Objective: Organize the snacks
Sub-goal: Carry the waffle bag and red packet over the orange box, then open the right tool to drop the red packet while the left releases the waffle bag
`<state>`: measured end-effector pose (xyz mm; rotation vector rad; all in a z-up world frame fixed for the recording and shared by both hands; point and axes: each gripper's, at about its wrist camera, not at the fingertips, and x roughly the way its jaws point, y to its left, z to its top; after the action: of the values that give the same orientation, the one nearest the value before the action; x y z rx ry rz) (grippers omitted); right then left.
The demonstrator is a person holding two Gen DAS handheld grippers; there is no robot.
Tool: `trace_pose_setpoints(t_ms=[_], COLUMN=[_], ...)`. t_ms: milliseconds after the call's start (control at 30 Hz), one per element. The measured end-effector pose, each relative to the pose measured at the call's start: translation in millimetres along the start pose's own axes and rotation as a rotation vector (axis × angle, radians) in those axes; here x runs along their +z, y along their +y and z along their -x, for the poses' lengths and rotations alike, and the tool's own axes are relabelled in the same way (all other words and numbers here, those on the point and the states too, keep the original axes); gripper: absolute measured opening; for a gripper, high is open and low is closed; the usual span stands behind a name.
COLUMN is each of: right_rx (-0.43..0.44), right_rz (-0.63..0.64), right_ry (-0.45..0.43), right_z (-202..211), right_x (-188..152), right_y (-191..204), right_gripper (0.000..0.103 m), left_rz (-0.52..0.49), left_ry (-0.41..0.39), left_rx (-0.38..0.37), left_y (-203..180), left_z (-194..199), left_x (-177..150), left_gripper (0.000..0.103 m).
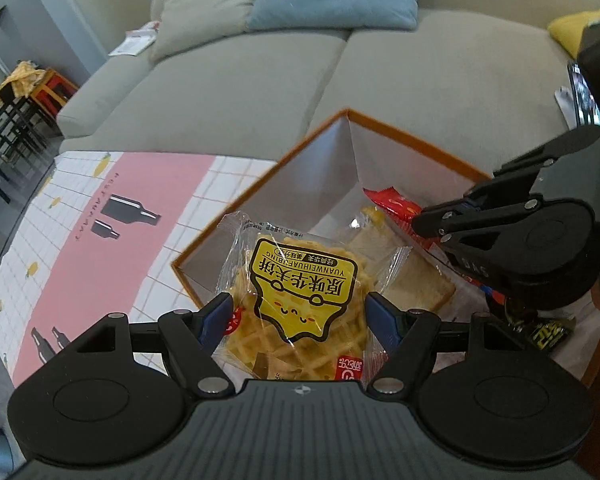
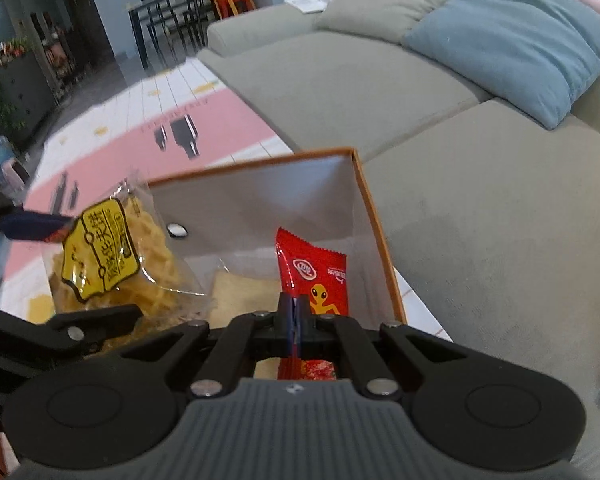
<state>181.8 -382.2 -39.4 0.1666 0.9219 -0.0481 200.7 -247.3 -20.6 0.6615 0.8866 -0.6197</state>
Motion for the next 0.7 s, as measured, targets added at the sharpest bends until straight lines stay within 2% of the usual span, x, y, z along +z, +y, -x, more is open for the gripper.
trace_pose_setpoints(t_ms=[200, 233, 333, 367, 433, 533, 700], right_rx=[0.022, 0.025, 0.013, 0.014, 0.03, 0.117, 0.293], right_rz=[0.036, 0.037, 0.042, 0.036, 0.013, -0.064, -0.188], right_ry=[0.025, 0.027, 0.009, 0.002, -0.019, -0.034, -0.007], right_z=[-9, -9, -2, 1, 9, 20, 19], right_x=[-7, -7, -8, -8, -8, -7, -6], right_y=[3, 2, 1, 0, -3, -12, -20], right_gripper=[0.001, 0.005, 0.008, 0.015, 0.023, 0.024, 0.024], left_rz=[-0.09, -0.094, -0.105, -0.111, -0.124, -0.162, -0.227], left_ry=[0.005, 0.009, 0.013, 0.013, 0.01, 0.002, -0.012], left_rx=[0.016, 0.012, 0.002, 0.002, -0.003, -0.005, -0.004], left_y=[-10, -11, -12, -12, -12, -16, -24], left_z=[-10, -12, -16, -17, -19, -22, -29], left_x=[0, 0, 0, -1, -1, -5, -10], left_gripper=[0.084, 0.084, 0.084, 0.084, 0.084, 0.084, 0.084])
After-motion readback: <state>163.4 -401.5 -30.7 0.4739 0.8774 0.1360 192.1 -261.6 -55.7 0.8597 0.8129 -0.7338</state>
